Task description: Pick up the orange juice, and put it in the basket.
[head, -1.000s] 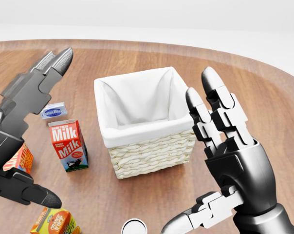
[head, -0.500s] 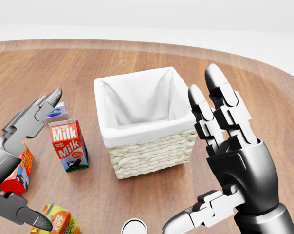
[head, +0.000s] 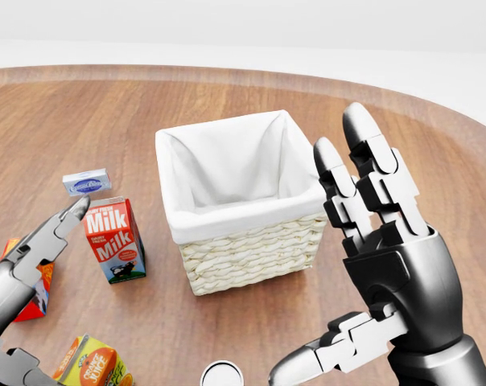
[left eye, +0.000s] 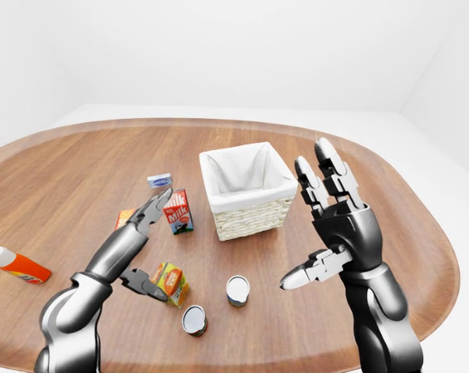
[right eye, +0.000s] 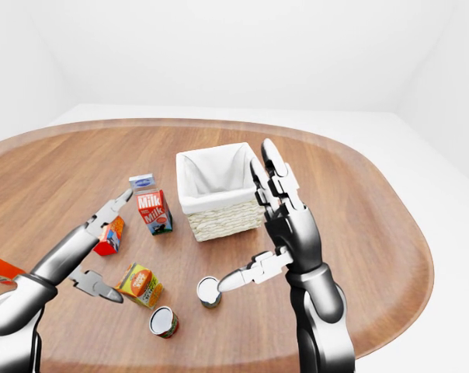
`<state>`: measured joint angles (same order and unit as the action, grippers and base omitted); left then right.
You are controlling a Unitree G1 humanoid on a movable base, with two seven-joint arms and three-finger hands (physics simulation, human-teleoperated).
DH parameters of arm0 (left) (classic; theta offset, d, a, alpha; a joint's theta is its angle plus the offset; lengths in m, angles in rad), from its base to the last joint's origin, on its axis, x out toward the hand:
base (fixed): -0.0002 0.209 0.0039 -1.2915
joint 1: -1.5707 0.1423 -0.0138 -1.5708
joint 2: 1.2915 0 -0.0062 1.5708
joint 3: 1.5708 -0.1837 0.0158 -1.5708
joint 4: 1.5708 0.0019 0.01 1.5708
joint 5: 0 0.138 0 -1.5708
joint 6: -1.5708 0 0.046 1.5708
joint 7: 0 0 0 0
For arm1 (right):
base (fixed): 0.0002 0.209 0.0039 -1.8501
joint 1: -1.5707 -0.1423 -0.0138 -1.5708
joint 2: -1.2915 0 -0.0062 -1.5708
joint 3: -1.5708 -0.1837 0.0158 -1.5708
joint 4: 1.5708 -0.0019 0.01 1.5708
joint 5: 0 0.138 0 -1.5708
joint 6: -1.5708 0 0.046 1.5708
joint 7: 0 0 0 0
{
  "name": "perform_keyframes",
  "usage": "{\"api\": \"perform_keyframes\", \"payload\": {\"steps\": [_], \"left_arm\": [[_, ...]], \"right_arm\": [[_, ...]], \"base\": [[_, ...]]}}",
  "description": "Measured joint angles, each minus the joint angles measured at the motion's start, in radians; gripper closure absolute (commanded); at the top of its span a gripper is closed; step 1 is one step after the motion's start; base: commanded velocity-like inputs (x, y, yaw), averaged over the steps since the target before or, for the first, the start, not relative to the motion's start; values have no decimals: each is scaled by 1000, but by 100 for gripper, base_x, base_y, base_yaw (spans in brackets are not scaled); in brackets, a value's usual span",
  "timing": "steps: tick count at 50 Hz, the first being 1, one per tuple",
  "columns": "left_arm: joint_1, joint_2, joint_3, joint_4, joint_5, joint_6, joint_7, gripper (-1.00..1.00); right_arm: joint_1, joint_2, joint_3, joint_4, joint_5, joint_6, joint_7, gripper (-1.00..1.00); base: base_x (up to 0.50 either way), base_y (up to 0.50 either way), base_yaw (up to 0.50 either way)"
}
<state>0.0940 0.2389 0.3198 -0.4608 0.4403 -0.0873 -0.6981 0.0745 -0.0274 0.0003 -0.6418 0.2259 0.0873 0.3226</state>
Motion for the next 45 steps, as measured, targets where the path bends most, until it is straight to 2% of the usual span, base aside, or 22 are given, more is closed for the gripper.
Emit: {"api": "perform_keyframes", "payload": {"steps": [22, 45], "left_arm": [[-19, 36, 49, 140, 66, 0, 0, -100], [-18, 59, 46, 341, 233, 0, 0, -100]], "right_arm": [[3, 3, 11, 7, 5, 0, -9, -100], [3, 3, 13, 12, 10, 0, -13, -100]], "base": [[0, 0, 0], [0, 0, 0]]}}
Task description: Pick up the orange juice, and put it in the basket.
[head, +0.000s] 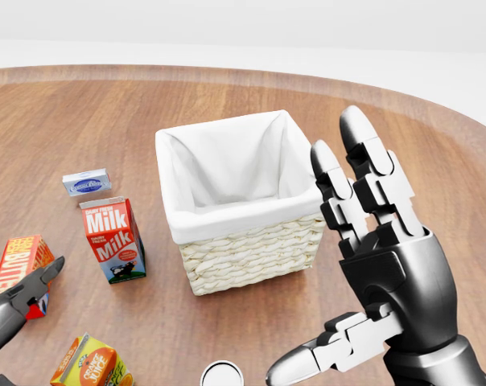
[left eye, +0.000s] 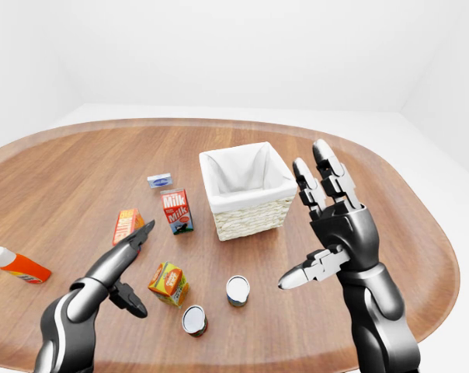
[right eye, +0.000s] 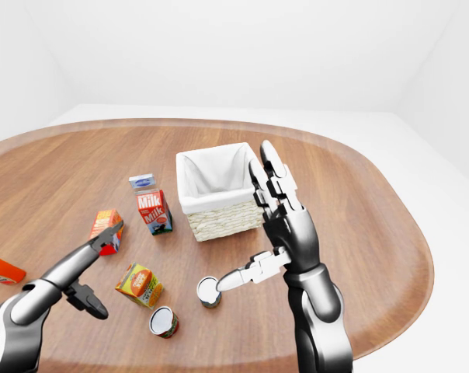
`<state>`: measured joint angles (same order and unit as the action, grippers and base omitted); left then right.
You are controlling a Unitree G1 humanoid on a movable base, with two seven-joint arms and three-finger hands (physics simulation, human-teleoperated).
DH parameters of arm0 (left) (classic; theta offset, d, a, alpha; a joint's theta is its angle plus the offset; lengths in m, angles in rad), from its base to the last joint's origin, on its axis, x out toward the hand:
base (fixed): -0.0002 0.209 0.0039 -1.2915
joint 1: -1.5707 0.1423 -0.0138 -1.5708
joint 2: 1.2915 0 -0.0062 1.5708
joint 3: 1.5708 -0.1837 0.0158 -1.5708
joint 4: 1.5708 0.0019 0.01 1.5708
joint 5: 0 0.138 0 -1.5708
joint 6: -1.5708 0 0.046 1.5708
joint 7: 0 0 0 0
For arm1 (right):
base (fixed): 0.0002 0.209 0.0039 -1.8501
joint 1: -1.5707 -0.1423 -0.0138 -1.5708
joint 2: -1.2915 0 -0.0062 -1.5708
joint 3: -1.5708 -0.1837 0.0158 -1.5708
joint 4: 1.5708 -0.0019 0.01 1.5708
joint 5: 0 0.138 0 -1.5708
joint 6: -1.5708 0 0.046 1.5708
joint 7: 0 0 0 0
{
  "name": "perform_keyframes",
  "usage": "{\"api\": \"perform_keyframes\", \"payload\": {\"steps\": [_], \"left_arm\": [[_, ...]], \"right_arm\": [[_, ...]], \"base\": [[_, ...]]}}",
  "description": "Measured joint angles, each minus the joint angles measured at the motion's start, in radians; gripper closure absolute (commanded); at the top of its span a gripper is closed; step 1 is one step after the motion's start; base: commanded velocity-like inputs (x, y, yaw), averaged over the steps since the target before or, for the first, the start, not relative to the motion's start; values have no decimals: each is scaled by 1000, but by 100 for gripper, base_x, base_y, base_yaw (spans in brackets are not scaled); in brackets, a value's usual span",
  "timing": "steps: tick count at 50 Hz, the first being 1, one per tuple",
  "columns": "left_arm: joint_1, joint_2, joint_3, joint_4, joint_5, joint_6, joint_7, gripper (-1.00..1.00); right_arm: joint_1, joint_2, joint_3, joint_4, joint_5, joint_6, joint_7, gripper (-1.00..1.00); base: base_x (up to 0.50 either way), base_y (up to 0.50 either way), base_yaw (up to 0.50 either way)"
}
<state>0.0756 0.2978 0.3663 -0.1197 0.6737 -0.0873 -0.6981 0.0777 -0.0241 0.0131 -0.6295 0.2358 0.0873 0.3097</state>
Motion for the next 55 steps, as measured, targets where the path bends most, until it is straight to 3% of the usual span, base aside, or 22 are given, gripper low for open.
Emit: {"api": "perform_keyframes", "payload": {"steps": [18, 34, 55], "left_arm": [[-43, 40, -58, 162, 187, 0, 7, -100], [-90, 55, -116, 211, 236, 0, 24, -100], [-112, 55, -175, 293, 340, 0, 129, -100]], "right_arm": [[-1, -1, -3, -1, 5, 0, 0, -100], [2, -1, -4, 2, 9, 0, 5, -100], [9, 0, -7, 6, 15, 0, 7, -100]], "base": [[0, 0, 0], [0, 0, 0], [0, 0, 0]]}}
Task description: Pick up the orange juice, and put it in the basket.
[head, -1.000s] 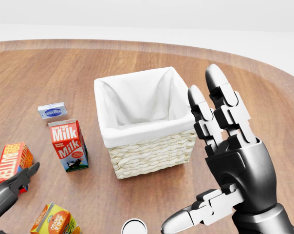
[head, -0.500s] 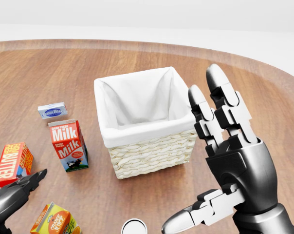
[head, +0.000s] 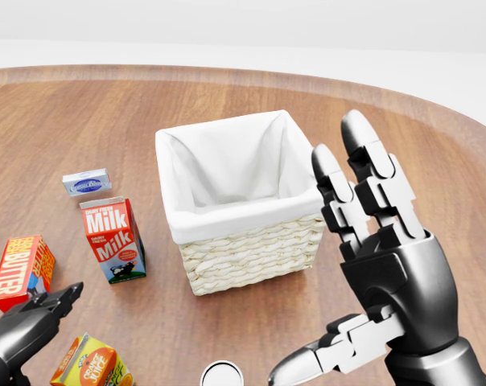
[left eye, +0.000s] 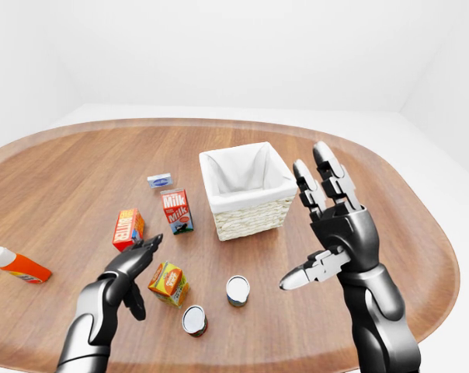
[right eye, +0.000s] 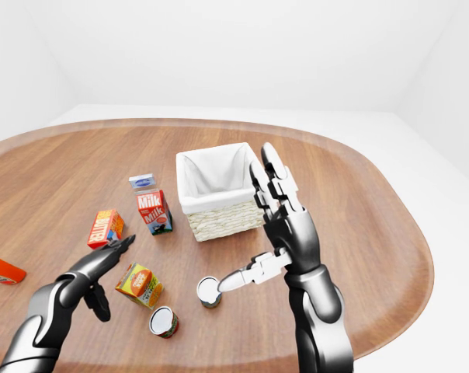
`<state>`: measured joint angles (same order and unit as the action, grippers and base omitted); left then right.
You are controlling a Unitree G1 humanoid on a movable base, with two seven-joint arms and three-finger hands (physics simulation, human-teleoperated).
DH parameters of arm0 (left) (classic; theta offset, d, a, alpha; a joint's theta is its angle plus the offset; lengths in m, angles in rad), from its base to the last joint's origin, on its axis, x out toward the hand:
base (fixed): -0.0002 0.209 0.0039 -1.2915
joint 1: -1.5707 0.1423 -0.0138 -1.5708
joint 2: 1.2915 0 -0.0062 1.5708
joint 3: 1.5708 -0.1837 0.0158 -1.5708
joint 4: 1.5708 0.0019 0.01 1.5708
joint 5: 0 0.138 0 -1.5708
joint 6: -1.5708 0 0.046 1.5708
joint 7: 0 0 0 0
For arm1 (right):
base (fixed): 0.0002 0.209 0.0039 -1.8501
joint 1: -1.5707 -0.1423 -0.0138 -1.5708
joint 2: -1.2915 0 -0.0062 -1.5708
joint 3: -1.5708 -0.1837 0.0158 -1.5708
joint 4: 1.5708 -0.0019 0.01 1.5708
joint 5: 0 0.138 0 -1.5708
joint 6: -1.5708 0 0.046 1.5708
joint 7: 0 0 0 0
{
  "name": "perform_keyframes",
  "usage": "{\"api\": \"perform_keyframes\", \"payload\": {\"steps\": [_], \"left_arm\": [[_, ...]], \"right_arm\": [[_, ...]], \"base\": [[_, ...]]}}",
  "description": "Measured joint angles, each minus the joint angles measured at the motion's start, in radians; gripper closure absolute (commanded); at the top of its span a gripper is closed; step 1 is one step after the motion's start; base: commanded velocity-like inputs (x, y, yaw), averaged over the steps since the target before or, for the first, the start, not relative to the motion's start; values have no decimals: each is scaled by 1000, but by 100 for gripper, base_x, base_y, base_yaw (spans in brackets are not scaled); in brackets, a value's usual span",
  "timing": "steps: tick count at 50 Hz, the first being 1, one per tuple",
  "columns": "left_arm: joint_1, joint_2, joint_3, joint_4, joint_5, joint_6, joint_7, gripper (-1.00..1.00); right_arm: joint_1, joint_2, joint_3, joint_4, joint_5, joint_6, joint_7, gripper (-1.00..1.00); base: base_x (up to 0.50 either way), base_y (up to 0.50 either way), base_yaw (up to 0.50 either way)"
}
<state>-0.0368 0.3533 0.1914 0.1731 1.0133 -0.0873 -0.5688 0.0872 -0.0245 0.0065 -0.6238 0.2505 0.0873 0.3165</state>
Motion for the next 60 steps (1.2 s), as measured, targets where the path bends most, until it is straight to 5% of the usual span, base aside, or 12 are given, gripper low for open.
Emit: {"api": "perform_keyframes", "payload": {"steps": [17, 18, 19, 20, 60], "left_arm": [[-40, -18, -68, 78, 52, 0, 75, -100], [-43, -19, -72, 82, 52, 0, 77, -45], [-45, -21, -76, 84, 50, 0, 78, -18], [-47, -22, -78, 85, 47, 0, 74, 100], [-80, -18, -86, 74, -29, 0, -3, 100]], "right_arm": [[3, 0, -4, 9, 3, 0, 0, -100], [3, 0, -4, 10, 3, 0, 0, -100], [3, 0, -4, 10, 3, 0, 0, -100], [3, 0, -4, 11, 3, 0, 0, -100], [-3, 0, -3, 11, 3, 0, -3, -100]], "base": [[0, 0, 0], [0, 0, 0], [0, 0, 0], [0, 0, 0], [0, 0, 0]]}}
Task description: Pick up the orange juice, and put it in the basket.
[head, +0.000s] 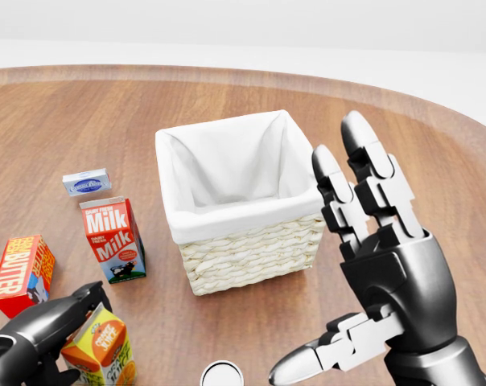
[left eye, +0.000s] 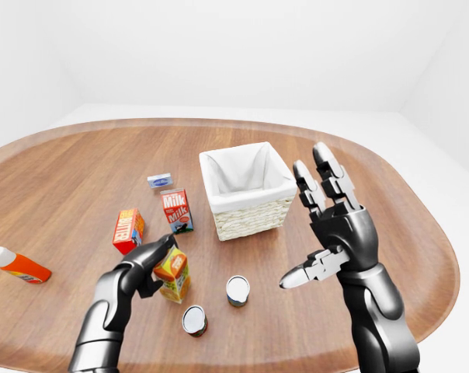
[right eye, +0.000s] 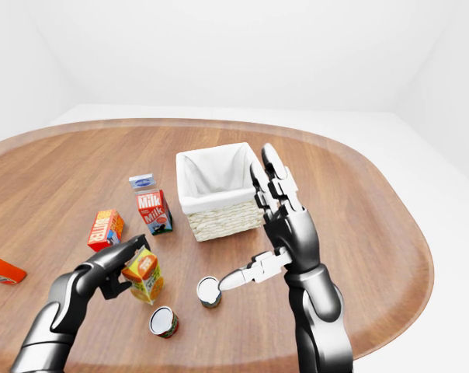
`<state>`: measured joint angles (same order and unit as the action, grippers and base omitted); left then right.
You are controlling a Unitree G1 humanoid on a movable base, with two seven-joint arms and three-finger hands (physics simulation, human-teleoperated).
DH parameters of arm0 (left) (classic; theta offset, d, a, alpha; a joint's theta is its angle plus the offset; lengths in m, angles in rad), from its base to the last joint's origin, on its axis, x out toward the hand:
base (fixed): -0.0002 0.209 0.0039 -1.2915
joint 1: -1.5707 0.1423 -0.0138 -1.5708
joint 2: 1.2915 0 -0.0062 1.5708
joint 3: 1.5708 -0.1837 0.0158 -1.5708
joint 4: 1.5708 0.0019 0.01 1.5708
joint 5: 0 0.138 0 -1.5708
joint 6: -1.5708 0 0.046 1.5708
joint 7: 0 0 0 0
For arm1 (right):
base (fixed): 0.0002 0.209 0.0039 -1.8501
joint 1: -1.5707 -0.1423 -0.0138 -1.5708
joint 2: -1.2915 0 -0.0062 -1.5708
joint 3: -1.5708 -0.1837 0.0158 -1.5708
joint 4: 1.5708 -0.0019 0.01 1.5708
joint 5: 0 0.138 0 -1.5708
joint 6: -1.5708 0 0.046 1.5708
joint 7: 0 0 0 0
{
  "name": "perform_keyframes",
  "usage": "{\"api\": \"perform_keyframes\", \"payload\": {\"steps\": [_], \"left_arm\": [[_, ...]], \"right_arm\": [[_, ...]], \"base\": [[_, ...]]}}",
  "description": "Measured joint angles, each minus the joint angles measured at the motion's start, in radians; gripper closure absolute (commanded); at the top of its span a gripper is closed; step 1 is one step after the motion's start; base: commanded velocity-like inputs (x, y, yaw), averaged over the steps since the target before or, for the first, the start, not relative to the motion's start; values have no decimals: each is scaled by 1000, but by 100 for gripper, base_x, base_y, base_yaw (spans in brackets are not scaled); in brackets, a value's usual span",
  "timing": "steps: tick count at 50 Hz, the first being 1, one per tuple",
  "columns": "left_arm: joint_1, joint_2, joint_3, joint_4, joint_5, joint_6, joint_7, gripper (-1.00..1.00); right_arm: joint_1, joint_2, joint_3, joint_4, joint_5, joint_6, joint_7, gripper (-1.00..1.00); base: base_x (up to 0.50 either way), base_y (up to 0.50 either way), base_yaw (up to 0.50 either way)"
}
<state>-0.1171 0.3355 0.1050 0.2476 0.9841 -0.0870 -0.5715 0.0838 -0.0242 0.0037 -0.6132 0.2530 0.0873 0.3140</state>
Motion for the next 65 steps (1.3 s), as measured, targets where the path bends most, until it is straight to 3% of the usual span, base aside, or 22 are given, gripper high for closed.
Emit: {"api": "perform_keyframes", "payload": {"steps": [24, 65], "left_arm": [[40, 5, 73, -155, -138, 0, -125, 100], [83, 0, 179, -461, -370, 0, -127, 100]], "right_arm": [[8, 1, 4, 10, 0, 0, 2, -100], [9, 2, 9, 15, -1, 0, 0, -100]], "base": [[0, 0, 0], [0, 0, 0]]}}
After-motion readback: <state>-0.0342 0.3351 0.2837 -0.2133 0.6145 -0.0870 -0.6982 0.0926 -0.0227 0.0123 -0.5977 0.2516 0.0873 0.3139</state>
